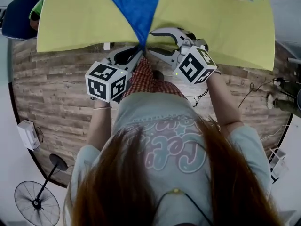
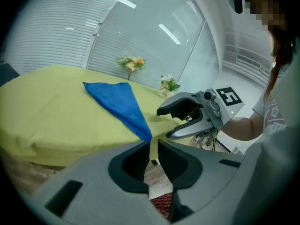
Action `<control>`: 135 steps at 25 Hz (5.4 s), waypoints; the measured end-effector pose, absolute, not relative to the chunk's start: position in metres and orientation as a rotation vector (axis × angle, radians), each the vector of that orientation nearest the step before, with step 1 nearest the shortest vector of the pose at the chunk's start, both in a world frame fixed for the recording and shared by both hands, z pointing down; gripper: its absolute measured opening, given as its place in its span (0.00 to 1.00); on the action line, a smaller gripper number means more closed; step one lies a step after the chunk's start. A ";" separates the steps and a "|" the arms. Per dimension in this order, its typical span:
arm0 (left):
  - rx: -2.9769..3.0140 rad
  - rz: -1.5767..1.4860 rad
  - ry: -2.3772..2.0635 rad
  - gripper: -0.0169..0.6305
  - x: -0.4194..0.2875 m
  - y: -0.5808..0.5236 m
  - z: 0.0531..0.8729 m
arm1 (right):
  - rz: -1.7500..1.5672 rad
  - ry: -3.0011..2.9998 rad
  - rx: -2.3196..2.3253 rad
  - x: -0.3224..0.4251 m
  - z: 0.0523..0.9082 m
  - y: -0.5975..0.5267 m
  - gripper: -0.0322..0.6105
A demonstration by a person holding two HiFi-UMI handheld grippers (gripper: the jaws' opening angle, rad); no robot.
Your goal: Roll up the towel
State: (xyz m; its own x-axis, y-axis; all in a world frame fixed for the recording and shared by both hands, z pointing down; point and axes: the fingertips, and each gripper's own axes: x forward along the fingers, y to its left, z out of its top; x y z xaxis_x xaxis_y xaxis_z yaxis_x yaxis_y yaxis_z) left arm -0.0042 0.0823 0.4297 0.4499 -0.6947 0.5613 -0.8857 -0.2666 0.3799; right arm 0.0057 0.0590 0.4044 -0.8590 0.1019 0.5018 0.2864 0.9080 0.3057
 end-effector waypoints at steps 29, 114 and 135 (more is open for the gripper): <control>2.631 1.148 -1.025 0.08 -0.040 0.006 0.438 | -0.697 -2.395 -0.094 -0.016 0.420 0.071 0.36; 2.870 1.103 -0.708 0.07 -0.031 -0.023 0.404 | -0.632 -2.458 0.347 -0.075 0.393 -0.096 0.07; 2.743 1.250 -0.699 0.07 -0.044 -0.031 0.440 | -0.676 -2.514 0.075 -0.056 0.383 -0.051 0.21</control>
